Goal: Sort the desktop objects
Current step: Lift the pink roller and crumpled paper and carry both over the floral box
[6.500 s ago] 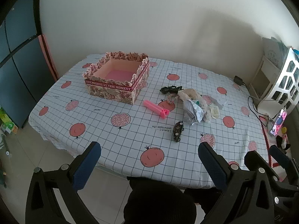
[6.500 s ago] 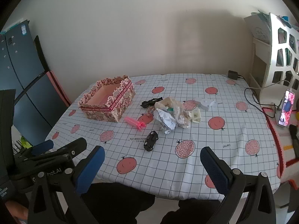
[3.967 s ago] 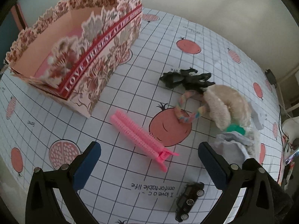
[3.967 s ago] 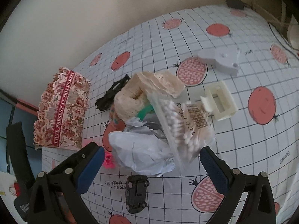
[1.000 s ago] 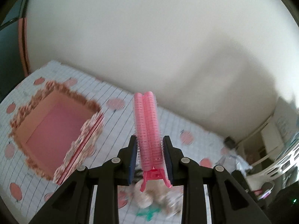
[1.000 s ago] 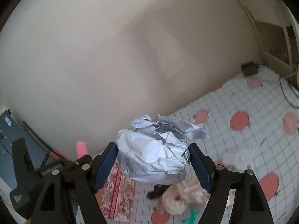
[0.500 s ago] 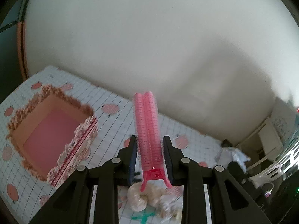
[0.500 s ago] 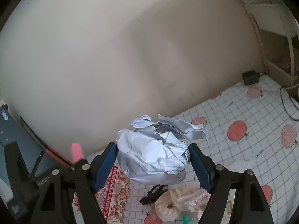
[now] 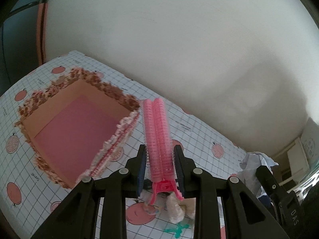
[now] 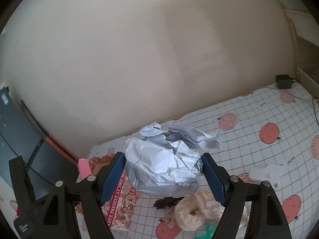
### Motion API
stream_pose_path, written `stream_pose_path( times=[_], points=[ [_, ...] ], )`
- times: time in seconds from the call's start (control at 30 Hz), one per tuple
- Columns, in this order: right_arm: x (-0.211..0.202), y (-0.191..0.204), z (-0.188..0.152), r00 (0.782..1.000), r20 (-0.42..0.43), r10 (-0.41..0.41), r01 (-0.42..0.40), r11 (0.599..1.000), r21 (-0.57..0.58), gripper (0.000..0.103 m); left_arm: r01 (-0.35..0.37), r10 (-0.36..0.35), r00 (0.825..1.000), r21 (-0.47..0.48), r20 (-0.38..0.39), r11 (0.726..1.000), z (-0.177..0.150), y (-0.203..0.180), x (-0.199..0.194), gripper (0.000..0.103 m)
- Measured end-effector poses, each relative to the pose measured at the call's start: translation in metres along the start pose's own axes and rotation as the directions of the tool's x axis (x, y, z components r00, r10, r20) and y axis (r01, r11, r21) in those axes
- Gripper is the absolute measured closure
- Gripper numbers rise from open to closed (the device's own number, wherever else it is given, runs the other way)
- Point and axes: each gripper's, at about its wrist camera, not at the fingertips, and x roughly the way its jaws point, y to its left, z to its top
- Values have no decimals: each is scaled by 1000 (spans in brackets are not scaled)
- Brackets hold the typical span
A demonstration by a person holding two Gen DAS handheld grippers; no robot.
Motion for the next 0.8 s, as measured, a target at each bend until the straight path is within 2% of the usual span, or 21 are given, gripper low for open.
stream_pose_path(
  times=[0.23, 0.53, 0.8],
  points=[
    [29, 47, -13, 997, -57, 44, -48, 996, -80, 23, -28, 31, 999, -98, 24, 995, 11, 46, -7, 75],
    [39, 116, -36, 989, -115, 90, -109, 979, -172, 23, -44, 56, 997, -202, 52, 978, 20, 95, -19, 75],
    [49, 149, -50, 982, -150, 112, -144, 962, -230, 23, -68, 89, 994, -282, 63, 957, 22, 133, -25, 75]
  ],
)
